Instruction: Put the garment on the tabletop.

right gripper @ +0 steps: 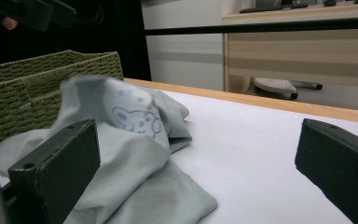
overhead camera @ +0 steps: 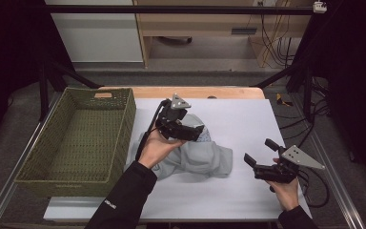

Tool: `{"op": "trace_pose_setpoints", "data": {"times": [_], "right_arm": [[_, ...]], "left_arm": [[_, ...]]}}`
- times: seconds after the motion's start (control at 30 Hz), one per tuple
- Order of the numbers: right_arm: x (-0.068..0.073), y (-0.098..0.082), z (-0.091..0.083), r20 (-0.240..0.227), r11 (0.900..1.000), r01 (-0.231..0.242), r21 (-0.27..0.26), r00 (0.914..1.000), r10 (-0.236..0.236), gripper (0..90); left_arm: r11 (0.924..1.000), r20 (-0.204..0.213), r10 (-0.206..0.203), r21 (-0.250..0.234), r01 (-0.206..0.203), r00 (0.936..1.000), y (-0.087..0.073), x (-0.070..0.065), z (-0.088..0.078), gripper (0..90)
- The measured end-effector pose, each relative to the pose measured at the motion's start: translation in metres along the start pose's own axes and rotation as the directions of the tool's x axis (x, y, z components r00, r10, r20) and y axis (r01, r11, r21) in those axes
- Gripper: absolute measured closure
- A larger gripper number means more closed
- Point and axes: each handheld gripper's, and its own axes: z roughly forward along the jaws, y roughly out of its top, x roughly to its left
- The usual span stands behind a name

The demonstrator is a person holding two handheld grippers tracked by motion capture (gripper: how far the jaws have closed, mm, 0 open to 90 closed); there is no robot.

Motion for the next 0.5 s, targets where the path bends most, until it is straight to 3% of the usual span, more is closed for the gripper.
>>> {"op": "trace_pose_setpoints", "data": {"times": [0.1,0.2,0.23,0.27,0.3,0.5], "right_arm": [[0.0,0.0,0.0,0.006,1.0,-0.004,0.0,1.0,0.004,0.6],[-0.001,0.0,0.0,0.006,1.0,-0.008,-0.002,1.0,0.008,0.6],[-0.001,0.0,0.0,0.006,1.0,-0.011,-0.002,0.9999,0.011,0.6],[-0.001,0.0,0.0,0.006,1.0,-0.009,-0.002,0.9999,0.01,0.6],[-0.001,0.0,0.0,0.009,1.0,-0.01,0.002,0.9999,0.01,0.6],[-0.001,-0.001,0.0,0.006,1.0,-0.009,0.0,0.9999,0.009,0.6]], "left_arm": [[0.9978,-0.009,-0.008,-0.065,0.007,0.9999,-0.011,0.0,-0.01,13.7],[0.9869,0.005,-0.043,-0.155,0.044,0.999,-0.032,0.0,-0.021,12.7],[0.9869,0.005,-0.043,-0.155,0.044,0.999,-0.032,0.0,-0.021,12.3],[0.9796,0.014,-0.058,-0.192,0.059,0.9982,-0.042,0.0,-0.025,11.7],[0.9796,0.014,-0.058,-0.192,0.059,0.9982,-0.042,0.0,-0.025,11.7],[0.9518,0.011,-0.067,-0.299,0.067,0.9977,-0.079,-0.001,-0.029,9.4]]}}
